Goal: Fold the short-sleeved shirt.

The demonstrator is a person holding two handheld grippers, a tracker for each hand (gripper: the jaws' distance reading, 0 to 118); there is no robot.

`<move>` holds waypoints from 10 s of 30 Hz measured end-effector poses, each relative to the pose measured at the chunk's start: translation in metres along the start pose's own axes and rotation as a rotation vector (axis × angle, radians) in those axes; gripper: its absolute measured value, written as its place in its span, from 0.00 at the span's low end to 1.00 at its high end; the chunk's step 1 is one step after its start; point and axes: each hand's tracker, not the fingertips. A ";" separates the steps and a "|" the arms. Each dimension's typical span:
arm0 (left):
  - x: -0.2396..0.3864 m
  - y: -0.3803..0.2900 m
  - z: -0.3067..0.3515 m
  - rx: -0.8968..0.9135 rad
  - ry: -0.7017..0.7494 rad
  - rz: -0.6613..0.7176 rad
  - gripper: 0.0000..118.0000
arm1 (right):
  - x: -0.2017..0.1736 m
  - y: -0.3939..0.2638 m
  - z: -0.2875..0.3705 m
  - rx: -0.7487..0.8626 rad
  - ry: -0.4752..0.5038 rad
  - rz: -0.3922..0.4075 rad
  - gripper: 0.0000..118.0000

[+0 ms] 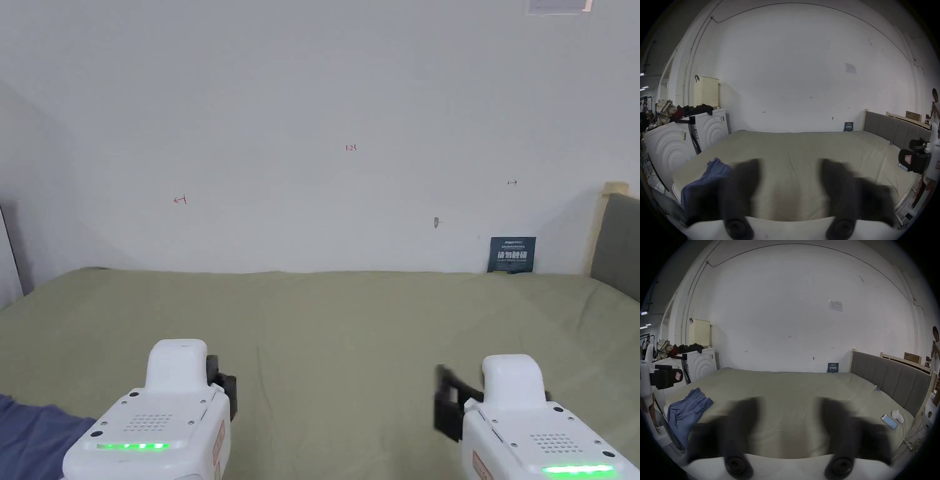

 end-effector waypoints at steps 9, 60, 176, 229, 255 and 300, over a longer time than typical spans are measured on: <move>0.000 -0.005 0.002 0.000 -0.017 -0.006 0.00 | 0.005 -0.002 -0.004 -0.010 -0.043 0.005 0.00; -0.301 -0.102 -0.083 -0.506 0.370 0.253 0.45 | -0.241 -0.061 -0.102 -0.214 0.536 0.121 0.00; -0.090 -0.108 -0.207 -0.739 -0.071 0.073 0.55 | 0.014 -0.087 -0.039 -0.355 0.049 -0.113 0.00; -0.058 -0.132 -0.265 -0.883 -0.084 -0.053 0.00 | 0.172 -0.103 -0.347 -0.814 -0.039 -0.056 0.03; -0.138 0.157 -0.121 -0.337 0.132 -0.044 0.00 | 0.190 0.187 -0.115 -0.263 0.022 -0.111 0.04; -0.106 0.260 -0.346 -0.222 0.239 -0.009 0.00 | 0.171 0.275 -0.356 -0.180 -0.080 -0.057 0.04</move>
